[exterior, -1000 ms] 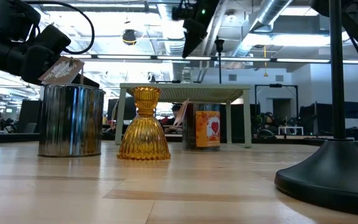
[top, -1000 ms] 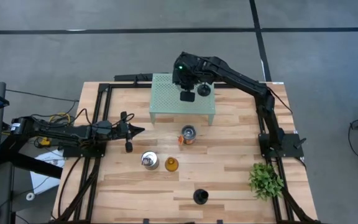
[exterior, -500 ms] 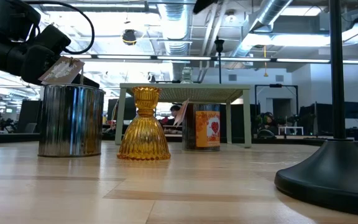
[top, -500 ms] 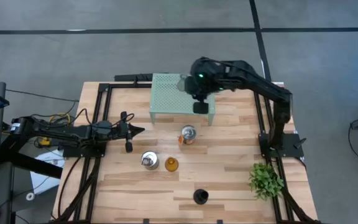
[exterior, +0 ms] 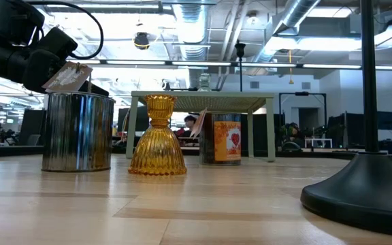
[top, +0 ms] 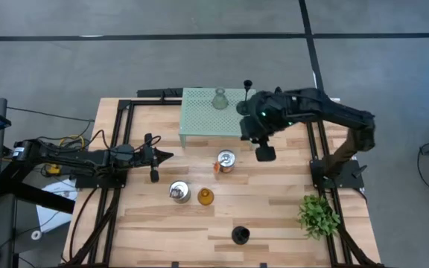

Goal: Pick & Place candle stick holders
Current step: Put the bottom silver scented candle on the shelf

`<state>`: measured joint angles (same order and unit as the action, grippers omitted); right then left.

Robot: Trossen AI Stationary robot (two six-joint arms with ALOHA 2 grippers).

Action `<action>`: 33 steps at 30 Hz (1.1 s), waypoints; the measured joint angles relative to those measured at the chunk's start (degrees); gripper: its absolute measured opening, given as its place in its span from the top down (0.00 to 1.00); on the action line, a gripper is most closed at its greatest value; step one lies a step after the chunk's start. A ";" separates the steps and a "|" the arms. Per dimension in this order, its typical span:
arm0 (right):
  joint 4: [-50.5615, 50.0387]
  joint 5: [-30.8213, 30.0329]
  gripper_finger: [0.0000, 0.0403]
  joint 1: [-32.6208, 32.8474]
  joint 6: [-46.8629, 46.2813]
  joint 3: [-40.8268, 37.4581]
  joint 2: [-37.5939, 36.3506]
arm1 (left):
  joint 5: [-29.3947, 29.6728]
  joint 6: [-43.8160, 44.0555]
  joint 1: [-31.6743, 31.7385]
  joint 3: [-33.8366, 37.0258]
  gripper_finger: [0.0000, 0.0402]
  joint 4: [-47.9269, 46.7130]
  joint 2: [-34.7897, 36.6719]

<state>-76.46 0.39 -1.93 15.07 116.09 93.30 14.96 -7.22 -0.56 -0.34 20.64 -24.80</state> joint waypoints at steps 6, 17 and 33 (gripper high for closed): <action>16.95 -0.22 0.99 -0.65 -1.91 -23.85 -12.34 | 0.00 0.00 0.00 0.00 0.98 0.00 -0.02; 53.88 -0.29 1.00 -1.99 -6.16 -65.25 -38.92 | 0.00 0.00 -0.01 0.00 0.98 0.02 -0.02; 81.68 -0.38 1.00 -1.42 -12.20 -93.70 -54.43 | -0.05 0.99 0.00 -0.01 0.98 2.11 0.00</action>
<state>5.22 0.01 -3.35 2.87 22.38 38.87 14.92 -6.23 -0.56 -0.35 22.75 -24.80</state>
